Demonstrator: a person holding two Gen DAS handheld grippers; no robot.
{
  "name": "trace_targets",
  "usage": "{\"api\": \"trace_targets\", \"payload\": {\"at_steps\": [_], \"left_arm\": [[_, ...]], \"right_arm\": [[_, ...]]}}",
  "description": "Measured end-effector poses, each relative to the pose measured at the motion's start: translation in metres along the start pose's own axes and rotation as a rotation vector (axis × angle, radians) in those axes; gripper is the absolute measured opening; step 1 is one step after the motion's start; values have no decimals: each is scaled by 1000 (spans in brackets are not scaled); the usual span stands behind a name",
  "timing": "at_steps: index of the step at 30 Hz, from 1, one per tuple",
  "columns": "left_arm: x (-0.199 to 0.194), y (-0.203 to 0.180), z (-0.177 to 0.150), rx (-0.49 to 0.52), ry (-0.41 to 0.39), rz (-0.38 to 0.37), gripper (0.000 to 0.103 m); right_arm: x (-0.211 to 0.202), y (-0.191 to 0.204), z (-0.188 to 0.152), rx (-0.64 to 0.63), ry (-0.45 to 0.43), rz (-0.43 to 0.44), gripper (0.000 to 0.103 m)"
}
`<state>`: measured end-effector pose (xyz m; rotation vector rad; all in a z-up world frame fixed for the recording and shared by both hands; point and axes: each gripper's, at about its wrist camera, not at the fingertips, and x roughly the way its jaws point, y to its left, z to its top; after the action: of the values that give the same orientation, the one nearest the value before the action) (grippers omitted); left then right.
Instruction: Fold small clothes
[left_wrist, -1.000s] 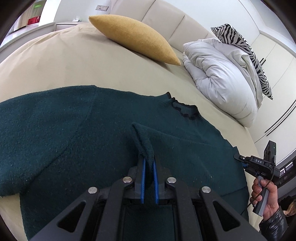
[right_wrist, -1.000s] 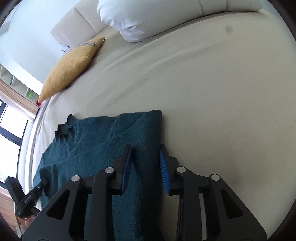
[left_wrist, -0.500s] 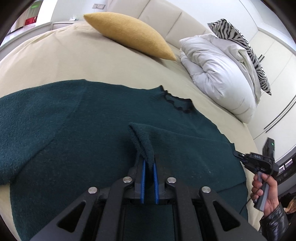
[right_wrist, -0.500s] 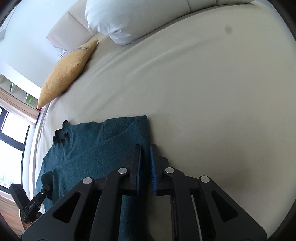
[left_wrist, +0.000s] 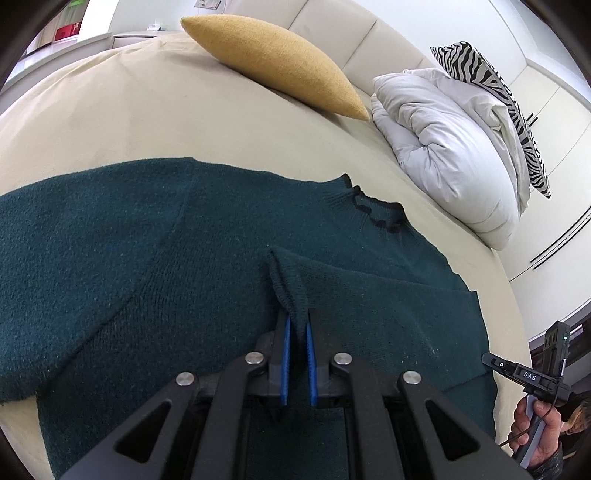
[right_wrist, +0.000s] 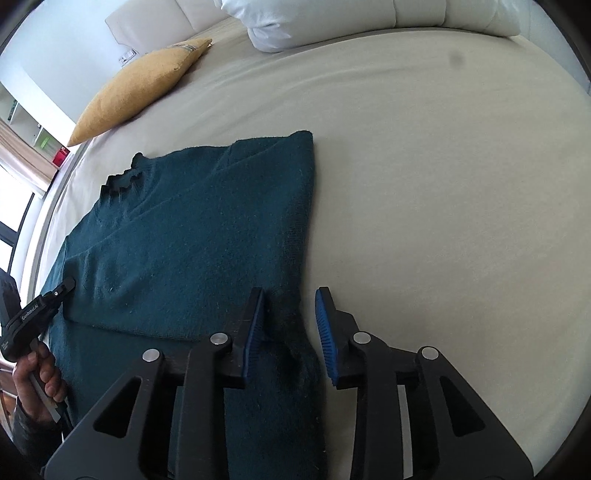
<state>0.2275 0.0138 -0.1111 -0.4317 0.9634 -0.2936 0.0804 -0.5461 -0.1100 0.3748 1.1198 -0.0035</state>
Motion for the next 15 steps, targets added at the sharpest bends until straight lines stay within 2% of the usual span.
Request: {"api": "trace_targets", "payload": {"at_steps": [3,4,5,6,10,13,15], "left_arm": [[0,0,0,1,1,3,9],[0,0,0,0,1,3,9],[0,0,0,0,2,3,9],[-1,-1,1,-1,3,3,9],[-5,-4,5,-2,-11,-12,8],[-11,-10,9,0,-32,-30,8],[-8,-13,9,3,-28,-12,8]], "right_arm": [[3,0,-1,-17,18,37,26],[4,0,-2,-25,19,50,21],[4,-1,-2,-27,11,46,11],[5,-3,-1,-17,9,60,9],[-6,-12,1,26,-37,98,8],[-16,-9,3,-1,-59,82,7],[-14,-9,3,1,-52,76,7]]}}
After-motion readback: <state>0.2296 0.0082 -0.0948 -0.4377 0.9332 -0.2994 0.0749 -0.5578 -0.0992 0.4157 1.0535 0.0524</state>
